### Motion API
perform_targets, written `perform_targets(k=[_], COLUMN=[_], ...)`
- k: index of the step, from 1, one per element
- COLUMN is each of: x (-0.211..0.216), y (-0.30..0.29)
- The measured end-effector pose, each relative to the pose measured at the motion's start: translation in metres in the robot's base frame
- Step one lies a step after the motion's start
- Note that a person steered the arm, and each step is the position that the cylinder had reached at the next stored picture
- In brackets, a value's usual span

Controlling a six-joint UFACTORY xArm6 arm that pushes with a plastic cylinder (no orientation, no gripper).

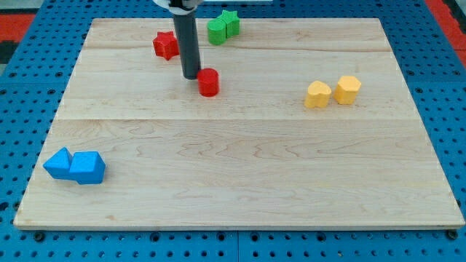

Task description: Push the red star into the red circle

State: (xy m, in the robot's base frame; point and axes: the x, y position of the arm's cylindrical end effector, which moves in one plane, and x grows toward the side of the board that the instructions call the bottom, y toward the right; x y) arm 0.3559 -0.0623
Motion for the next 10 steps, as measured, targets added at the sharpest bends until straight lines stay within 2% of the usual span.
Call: perform_targets(k=[1, 2, 3, 4, 5, 6, 7, 8, 9, 10], x=[0.039, -0.014, -0.073, -0.115, -0.069, -0.047, -0.080, -0.088, -0.084, -0.056], y=[0.006, -0.053, -0.135, -0.109, -0.066, -0.013, -0.013, -0.013, 0.029, 0.081])
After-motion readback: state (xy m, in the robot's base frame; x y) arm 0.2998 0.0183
